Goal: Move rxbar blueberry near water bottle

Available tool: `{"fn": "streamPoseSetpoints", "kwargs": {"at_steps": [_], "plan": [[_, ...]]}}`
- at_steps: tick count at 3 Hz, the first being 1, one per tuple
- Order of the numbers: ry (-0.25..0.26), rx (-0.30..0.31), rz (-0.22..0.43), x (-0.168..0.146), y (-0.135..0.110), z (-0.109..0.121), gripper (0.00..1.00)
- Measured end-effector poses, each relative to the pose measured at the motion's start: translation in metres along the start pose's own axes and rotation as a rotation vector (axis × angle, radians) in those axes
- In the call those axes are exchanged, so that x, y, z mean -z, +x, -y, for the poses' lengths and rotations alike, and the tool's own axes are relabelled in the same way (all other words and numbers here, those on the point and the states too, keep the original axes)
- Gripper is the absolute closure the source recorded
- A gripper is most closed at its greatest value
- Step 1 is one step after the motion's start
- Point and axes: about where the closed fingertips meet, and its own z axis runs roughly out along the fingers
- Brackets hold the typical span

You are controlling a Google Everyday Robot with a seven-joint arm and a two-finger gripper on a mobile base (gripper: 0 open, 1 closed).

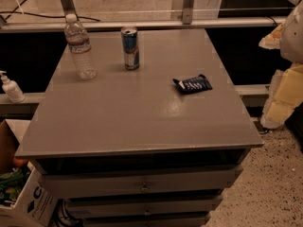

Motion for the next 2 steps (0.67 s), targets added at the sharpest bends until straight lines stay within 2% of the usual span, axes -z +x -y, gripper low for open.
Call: {"fn": "streamPoseSetpoints", "kwargs": {"at_steps": [2], "plan": [[0.01, -0.008, 0.013, 0.0006, -0.0012, 0.0013, 0.0]]}}
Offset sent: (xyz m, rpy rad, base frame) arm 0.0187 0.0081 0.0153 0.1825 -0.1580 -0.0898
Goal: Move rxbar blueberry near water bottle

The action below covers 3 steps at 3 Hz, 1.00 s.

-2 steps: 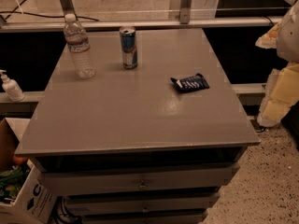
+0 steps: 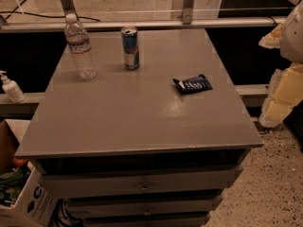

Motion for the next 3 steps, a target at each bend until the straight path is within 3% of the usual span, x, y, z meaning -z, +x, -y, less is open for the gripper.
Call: {"fn": "streamPoseSetpoints", "kwargs": {"at_steps": [1, 2, 3], "plan": [[0.061, -0.053, 0.097, 0.003, -0.009, 0.011, 0.0], [0.09, -0.085, 0.195, -0.018, -0.019, 0.029, 0.0], [0.092, -0.104, 0.259, -0.073, -0.028, 0.055, 0.0]]}}
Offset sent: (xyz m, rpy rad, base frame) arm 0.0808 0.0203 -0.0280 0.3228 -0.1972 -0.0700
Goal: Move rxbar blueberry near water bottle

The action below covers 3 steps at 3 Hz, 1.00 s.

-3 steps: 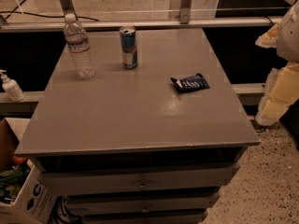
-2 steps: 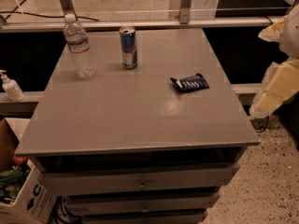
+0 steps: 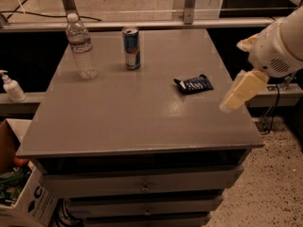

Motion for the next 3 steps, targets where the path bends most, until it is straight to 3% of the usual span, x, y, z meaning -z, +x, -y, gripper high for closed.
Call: {"fn": "streamPoseSetpoints", "kwargs": {"at_steps": [1, 2, 3], "plan": [[-0.004, -0.019, 0.032, -0.078, 0.028, 0.025, 0.0], [-0.013, -0.074, 0.058, -0.141, 0.049, 0.048, 0.0], [-0.014, -0.08, 0.06, -0.14, 0.047, 0.053, 0.0]]}}
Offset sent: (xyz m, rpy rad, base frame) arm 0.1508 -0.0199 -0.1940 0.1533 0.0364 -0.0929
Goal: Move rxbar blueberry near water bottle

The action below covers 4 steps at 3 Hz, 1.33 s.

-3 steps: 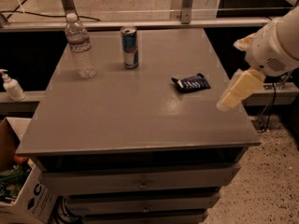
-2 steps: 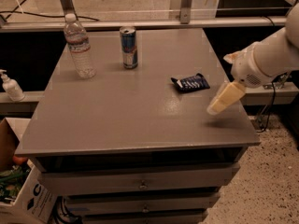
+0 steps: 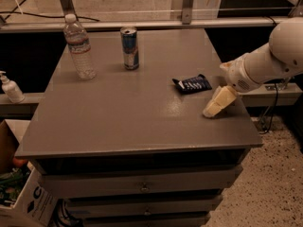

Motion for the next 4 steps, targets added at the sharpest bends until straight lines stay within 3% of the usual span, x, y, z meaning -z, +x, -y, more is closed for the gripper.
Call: {"fn": "streamPoseSetpoints", "kwargs": {"at_steps": [1, 2, 3, 4], "plan": [[0.015, -0.038, 0.019, 0.023, -0.0261, 0.0297, 0.0], [0.015, -0.038, 0.019, 0.0229, -0.0261, 0.0296, 0.0], [-0.026, -0.102, 0.087, 0.0196, -0.0242, 0.028, 0.0], [-0.121, -0.23, 0.194, 0.0216, -0.0248, 0.027, 0.0]]}}
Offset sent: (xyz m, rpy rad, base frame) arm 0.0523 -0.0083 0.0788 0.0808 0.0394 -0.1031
